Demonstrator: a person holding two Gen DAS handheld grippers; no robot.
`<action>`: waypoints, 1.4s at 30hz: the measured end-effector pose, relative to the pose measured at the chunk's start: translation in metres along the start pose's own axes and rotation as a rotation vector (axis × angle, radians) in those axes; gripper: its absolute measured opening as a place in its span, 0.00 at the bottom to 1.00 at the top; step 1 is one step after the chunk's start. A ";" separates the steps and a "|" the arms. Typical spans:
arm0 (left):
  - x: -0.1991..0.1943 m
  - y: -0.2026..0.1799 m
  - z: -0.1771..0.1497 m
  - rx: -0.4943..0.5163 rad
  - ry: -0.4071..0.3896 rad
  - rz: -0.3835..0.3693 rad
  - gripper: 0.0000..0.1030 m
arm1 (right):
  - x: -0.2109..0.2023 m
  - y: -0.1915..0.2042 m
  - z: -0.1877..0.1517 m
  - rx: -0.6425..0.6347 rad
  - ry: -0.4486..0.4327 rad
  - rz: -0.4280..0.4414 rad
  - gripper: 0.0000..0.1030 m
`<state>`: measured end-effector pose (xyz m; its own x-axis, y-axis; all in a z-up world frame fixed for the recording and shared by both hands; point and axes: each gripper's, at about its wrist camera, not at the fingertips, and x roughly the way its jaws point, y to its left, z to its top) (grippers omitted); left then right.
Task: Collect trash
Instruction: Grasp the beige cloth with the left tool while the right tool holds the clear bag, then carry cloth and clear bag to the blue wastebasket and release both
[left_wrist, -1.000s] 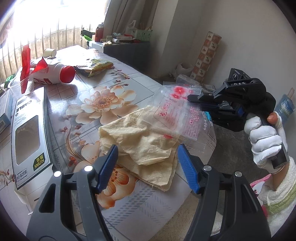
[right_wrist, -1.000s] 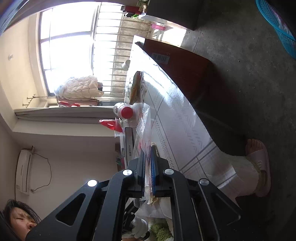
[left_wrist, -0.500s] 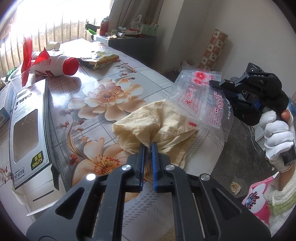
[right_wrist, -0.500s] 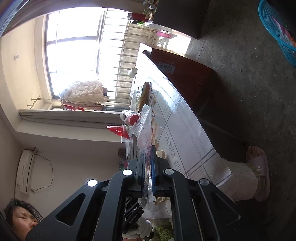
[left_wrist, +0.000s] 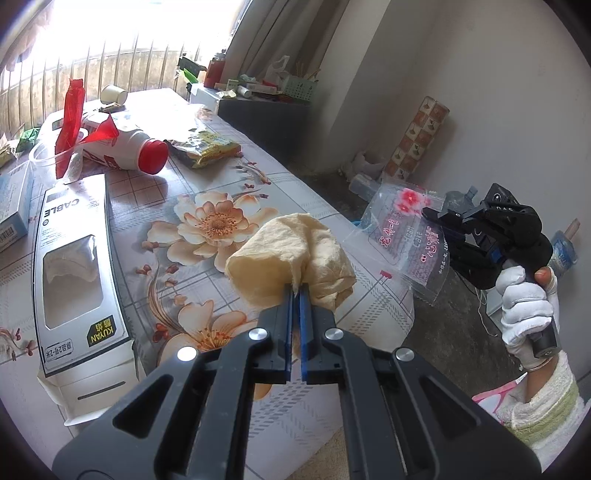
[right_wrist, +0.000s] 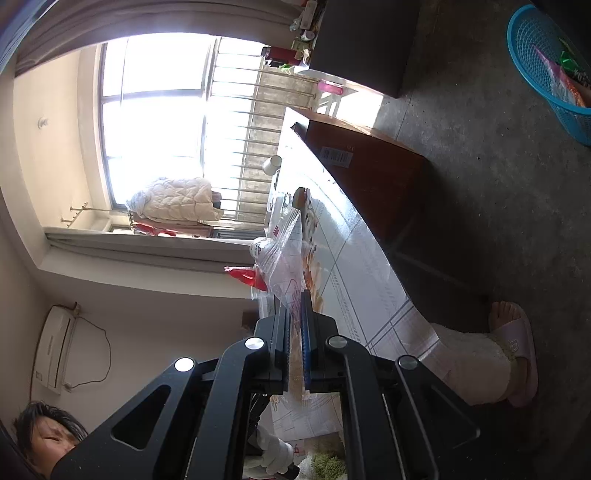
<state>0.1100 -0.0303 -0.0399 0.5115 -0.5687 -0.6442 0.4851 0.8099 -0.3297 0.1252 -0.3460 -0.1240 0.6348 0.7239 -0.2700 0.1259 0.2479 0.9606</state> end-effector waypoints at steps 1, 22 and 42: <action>-0.002 -0.001 0.002 -0.002 -0.007 -0.002 0.01 | -0.001 -0.001 0.000 0.002 -0.002 0.001 0.06; 0.024 -0.074 0.052 0.151 -0.013 -0.087 0.01 | -0.105 -0.046 0.006 0.080 -0.228 0.023 0.06; 0.211 -0.201 0.121 0.163 0.316 -0.301 0.01 | -0.231 -0.138 -0.007 0.265 -0.529 -0.009 0.06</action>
<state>0.2065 -0.3306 -0.0263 0.1021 -0.6824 -0.7238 0.6969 0.5683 -0.4374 -0.0445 -0.5426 -0.1943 0.9181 0.2862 -0.2741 0.2762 0.0339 0.9605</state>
